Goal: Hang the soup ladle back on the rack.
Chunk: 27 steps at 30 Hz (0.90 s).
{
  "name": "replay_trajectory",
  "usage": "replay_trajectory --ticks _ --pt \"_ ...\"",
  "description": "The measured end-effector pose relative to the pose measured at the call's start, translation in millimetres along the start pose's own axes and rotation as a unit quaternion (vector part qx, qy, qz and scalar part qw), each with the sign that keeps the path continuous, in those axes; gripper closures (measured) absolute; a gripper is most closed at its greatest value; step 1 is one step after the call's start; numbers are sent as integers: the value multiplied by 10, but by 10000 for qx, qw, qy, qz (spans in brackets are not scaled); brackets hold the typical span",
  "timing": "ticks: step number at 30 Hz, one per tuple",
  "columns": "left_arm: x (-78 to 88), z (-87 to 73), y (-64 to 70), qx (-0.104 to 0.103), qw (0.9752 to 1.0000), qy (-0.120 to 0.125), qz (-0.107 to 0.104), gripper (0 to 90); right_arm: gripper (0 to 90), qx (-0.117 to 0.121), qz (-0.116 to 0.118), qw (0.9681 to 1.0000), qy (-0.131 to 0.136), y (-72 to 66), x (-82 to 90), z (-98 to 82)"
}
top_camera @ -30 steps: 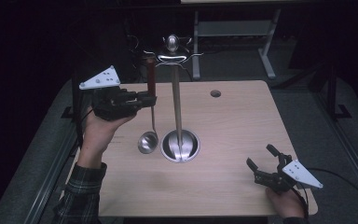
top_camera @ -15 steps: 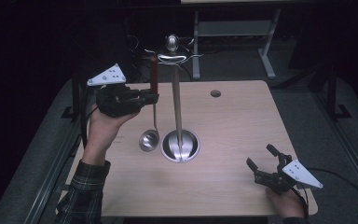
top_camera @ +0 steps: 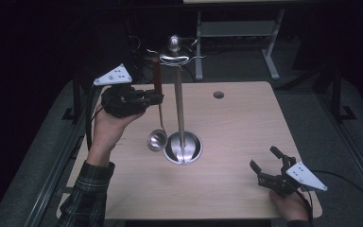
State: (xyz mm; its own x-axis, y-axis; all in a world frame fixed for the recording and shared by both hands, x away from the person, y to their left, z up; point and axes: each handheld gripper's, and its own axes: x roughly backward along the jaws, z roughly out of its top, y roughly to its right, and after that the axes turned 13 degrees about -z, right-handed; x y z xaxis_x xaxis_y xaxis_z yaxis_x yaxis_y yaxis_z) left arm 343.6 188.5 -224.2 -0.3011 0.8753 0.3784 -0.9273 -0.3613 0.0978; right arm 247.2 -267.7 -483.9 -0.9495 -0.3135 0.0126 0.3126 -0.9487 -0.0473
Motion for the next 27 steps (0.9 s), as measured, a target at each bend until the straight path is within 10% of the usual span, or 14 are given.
replay_trajectory --ticks 27 --pt "178 -237 -20 21 9986 -519 70 517 80 7 -3 10000 2 -1 0 0"
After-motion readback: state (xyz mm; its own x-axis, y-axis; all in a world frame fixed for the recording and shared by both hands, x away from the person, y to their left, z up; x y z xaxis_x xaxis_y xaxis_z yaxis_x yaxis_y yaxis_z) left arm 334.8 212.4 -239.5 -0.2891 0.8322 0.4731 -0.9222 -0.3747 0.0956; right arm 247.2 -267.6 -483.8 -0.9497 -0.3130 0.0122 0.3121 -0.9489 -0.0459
